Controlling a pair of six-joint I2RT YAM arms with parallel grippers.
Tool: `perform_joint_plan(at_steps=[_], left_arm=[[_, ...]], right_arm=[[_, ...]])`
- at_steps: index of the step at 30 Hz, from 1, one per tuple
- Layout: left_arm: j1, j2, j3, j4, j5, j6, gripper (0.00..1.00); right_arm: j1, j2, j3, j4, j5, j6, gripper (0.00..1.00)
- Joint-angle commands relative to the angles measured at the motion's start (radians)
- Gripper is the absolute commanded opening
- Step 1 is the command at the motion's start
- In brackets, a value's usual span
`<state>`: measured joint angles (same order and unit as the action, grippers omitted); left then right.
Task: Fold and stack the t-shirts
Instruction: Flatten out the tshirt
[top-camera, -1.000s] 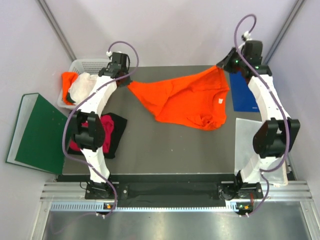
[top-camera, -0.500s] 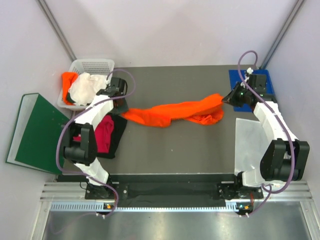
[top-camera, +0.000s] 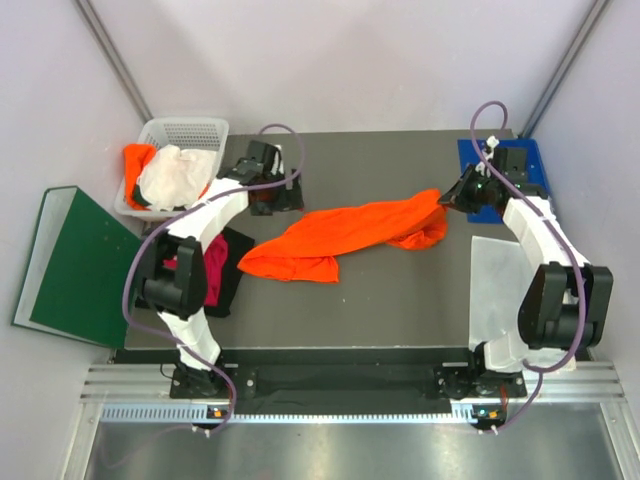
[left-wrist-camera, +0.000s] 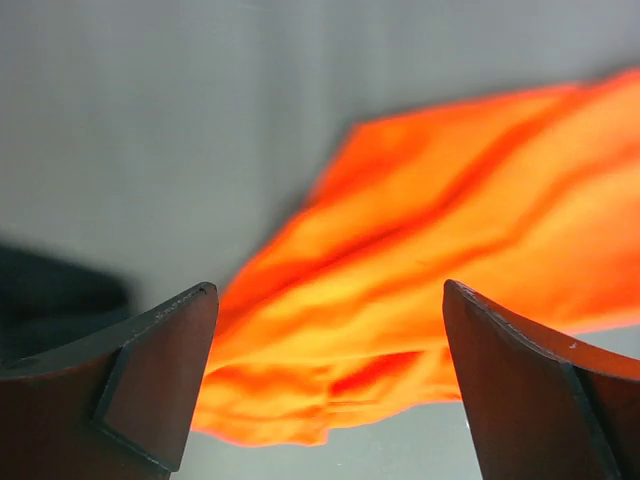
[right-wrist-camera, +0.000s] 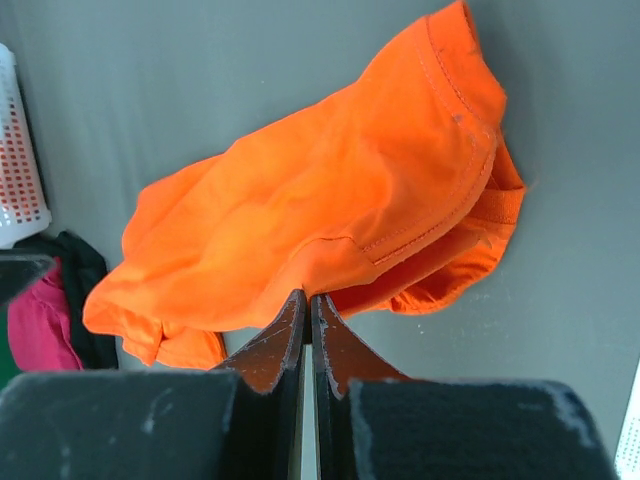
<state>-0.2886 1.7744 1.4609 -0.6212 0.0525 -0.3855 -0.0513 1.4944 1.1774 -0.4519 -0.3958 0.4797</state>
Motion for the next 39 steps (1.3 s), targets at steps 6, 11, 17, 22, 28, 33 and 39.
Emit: perform_joint_plan(at_steps=[6,11,17,22,28,33,39], left_arm=[[-0.061,-0.006,-0.059,0.0,0.196,0.178,0.96],[-0.083,-0.052,-0.114,-0.008,0.188,0.241,0.96],[-0.084,-0.055,-0.169,-0.041,0.113,0.284,0.95],[-0.086,-0.115,-0.208,-0.014,0.09,0.313,0.95],[-0.087,0.015,-0.152,-0.052,-0.141,0.281,0.61],[-0.086,0.149,-0.03,-0.104,-0.325,0.254,0.0],[-0.06,0.241,0.163,-0.109,-0.378,0.232,0.0]], right_arm=[[-0.027,0.142,0.184,0.059,-0.07,0.025,0.0],[-0.027,0.28,0.394,0.117,-0.121,0.092,0.0],[-0.032,0.463,0.606,0.235,-0.167,0.245,0.0],[-0.028,0.596,0.686,0.332,-0.175,0.336,0.0],[-0.027,0.696,0.768,0.4,-0.186,0.408,0.0],[-0.027,0.737,0.821,0.42,-0.186,0.439,0.0],[-0.01,0.806,0.892,0.444,-0.158,0.488,0.01]])
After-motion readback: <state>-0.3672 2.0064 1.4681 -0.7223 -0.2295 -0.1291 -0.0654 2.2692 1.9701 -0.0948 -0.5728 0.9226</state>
